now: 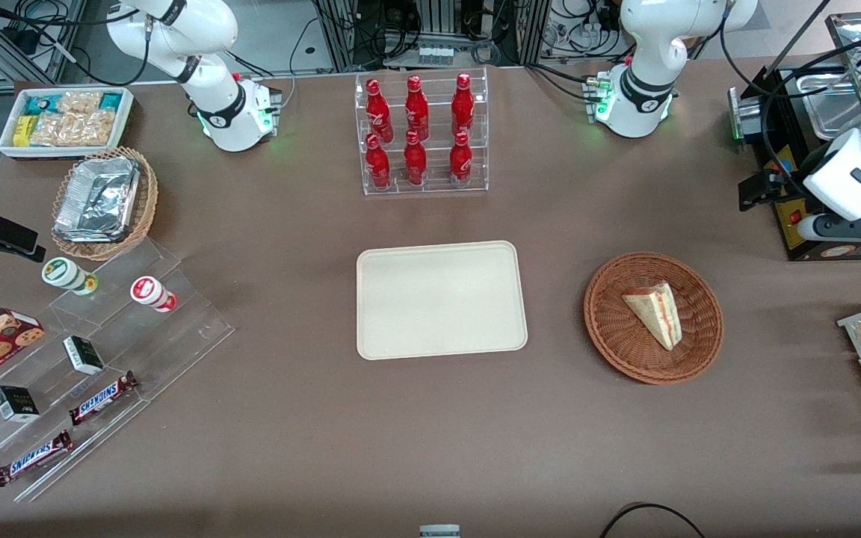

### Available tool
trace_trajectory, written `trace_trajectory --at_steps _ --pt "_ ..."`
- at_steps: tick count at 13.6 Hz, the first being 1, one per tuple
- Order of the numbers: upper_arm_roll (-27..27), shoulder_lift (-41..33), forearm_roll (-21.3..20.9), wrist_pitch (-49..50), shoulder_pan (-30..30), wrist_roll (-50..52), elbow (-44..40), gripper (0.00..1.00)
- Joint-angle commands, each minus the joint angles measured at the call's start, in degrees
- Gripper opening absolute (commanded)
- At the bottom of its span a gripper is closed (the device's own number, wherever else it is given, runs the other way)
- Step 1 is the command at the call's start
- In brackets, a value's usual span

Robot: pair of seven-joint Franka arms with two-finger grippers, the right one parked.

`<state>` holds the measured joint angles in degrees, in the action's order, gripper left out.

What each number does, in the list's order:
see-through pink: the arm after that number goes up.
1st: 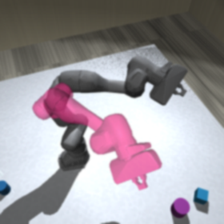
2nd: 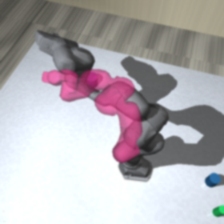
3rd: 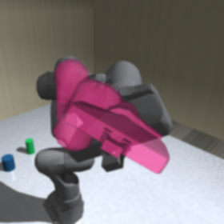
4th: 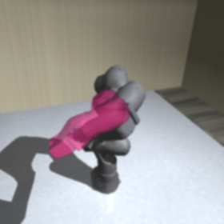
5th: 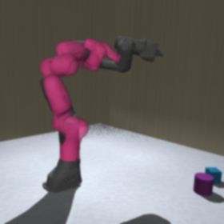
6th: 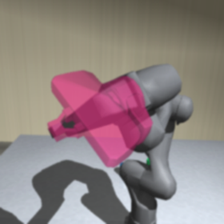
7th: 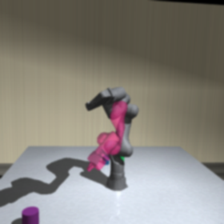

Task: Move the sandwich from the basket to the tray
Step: 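Move the left gripper over the wicker basket toward the wrapped sandwich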

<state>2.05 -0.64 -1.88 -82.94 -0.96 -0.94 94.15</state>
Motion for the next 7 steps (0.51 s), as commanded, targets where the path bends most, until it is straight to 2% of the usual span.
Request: trace_trajectory --at_steps 1,7 --pt "0.85 -1.11 0.39 1.11 -0.09 -0.38 -0.11 1.0" --pt "2.08 3.1 0.48 -5.47 -0.18 -0.21 1.64 1.0"
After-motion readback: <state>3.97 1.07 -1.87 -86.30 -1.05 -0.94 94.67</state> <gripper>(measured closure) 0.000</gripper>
